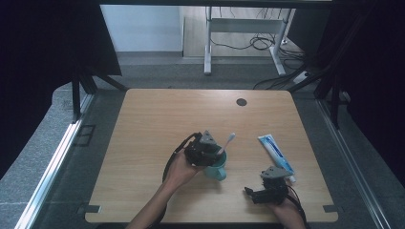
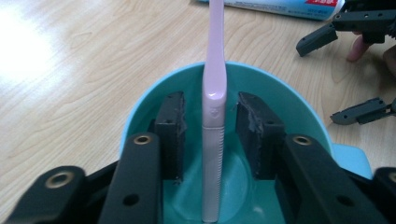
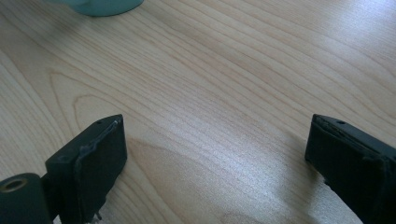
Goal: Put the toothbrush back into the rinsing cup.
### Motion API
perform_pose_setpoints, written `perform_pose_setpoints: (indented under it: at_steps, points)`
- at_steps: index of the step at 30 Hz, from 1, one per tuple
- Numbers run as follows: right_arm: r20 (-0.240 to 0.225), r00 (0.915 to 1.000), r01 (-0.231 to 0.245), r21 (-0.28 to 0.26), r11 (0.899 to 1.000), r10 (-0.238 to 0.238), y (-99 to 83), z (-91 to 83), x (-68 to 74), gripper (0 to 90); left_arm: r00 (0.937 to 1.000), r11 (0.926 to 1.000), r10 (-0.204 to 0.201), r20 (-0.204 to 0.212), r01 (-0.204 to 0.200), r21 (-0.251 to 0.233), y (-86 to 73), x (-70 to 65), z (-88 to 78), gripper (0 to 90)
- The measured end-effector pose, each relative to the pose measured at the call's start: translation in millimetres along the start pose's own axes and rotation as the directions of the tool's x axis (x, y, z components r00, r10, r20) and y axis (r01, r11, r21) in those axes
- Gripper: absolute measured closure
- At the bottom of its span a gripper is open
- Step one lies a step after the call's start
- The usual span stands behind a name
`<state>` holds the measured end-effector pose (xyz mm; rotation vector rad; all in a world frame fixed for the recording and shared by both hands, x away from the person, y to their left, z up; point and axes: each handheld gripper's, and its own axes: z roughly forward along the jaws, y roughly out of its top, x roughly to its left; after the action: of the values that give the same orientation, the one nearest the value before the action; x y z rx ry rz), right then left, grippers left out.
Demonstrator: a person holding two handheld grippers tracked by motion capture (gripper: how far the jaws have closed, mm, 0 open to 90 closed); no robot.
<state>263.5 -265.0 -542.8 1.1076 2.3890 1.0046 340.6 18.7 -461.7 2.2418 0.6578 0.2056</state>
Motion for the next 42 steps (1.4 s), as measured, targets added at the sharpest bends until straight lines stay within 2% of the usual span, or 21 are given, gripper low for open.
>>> perform_pose_setpoints:
  at_steps: [7, 17, 20, 32, 40, 42]
  points:
    - [0.0, 1.0, 0.0, 0.0, 1.0, 0.0, 0.0, 0.0, 0.0, 5.1, 0.9999, 0.9995, -0.007, -0.008, 0.006, -0.031, 1.4, 2.8, -9.4, 51.5]
    - [0.0, 1.0, -0.002, 0.0, 1.0, 0.002, 0.0, 0.0, 0.1, 5.1, 0.9999, 0.9996, -0.011, -0.003, 0.011, -0.027, 1.3, 2.0, -19.1, 31.6]
    - [0.0, 1.0, -0.002, 0.0, 1.0, 0.002, 0.1, 0.0, 0.1, 5.1, 0.9999, 0.9996, -0.005, -0.012, 0.005, -0.028, 1.8, 2.5, -23.3, 28.6]
    - [0.0, 1.0, -0.002, 0.0, 1.0, 0.002, 0.1, 0.0, 0.1, 5.1, 0.9993, 0.9987, -0.031, -0.022, 0.031, -0.04, -3.6, 6.8, -35.2, 14.7]
    - [0.001, 1.0, -0.001, 0.0, 1.0, 0.001, 0.0, 0.0, 0.1, 5.1, 0.9977, 0.9974, -0.06, -0.033, 0.059, -0.042, -12.5, 11.8, -43.5, 7.8]
    - [0.002, 1.0, -0.001, 0.001, 1.0, 0.001, 0.0, 0.0, 0.2, 5.1, 0.9964, 0.996, -0.078, -0.032, 0.077, -0.047, -17.7, 14.3, -47.6, 6.5]
